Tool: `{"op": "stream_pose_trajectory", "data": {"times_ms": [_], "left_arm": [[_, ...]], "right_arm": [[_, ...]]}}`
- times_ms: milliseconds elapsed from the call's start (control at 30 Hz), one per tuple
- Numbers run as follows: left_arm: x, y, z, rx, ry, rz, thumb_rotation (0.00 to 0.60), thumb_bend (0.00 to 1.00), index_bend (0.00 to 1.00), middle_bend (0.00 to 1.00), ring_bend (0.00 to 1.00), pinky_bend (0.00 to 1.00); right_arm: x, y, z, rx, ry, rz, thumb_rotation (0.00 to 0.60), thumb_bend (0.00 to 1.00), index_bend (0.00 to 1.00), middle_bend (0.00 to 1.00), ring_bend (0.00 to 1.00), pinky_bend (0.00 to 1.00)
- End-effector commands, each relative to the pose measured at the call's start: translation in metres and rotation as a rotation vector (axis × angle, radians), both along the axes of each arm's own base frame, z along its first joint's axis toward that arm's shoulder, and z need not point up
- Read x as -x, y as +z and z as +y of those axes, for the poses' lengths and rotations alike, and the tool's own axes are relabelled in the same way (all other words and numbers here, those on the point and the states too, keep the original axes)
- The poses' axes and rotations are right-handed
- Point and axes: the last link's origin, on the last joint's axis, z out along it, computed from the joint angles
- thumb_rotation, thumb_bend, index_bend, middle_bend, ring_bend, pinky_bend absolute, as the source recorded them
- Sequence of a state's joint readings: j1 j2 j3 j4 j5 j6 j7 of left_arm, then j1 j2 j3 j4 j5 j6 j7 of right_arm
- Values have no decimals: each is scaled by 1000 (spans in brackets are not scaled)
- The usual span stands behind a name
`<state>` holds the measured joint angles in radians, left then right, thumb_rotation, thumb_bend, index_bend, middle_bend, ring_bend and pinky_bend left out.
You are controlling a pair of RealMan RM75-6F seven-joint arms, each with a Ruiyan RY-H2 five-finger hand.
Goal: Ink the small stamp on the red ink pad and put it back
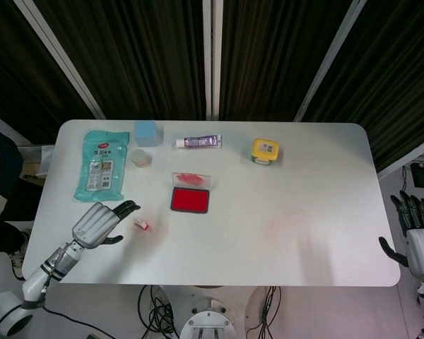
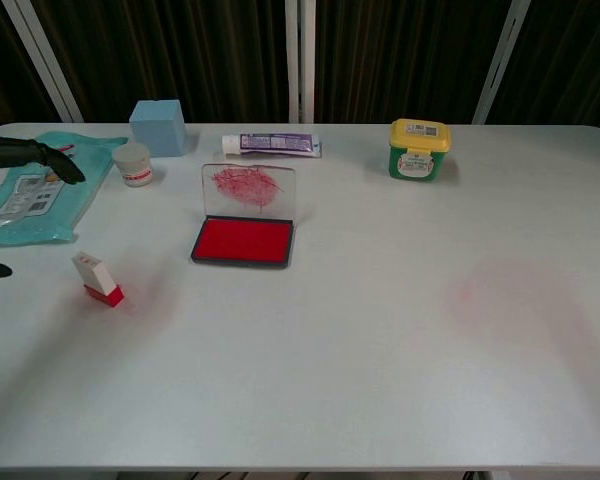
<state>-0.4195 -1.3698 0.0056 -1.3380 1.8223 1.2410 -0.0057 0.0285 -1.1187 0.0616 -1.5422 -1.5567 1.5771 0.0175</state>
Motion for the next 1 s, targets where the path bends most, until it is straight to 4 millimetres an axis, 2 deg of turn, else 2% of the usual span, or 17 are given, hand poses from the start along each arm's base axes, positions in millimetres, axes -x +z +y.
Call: {"op": "stream_pose_trajectory", "data": {"times_ms": [33, 200, 300, 500, 1000], "left_arm": [[-2, -18, 7, 25, 1, 25, 600, 105, 200, 225, 906, 1000], [2, -39, 9, 61, 1, 54, 600, 142, 210, 234, 920, 1000], [6, -47, 13, 50, -8, 78, 600, 186, 255, 270, 933, 1000], [13, -54, 18, 48, 4, 74, 600, 239, 362, 360, 951, 1000], [23, -70, 24, 65, 23, 72, 600, 313, 443, 442, 966, 1000]], "right_arm": [[0, 1, 0, 2, -3, 1, 600, 176, 0, 0, 0, 0], [1, 0, 0, -4, -6, 0, 600, 176, 0, 0, 0, 0], [1, 0, 1, -6, -9, 3, 600, 176, 0, 0, 0, 0], [4, 0, 0, -7, -19, 5, 600, 176, 0, 0, 0, 0], [3, -2, -2, -17, -30, 15, 600, 176, 0, 0, 0, 0]]}}
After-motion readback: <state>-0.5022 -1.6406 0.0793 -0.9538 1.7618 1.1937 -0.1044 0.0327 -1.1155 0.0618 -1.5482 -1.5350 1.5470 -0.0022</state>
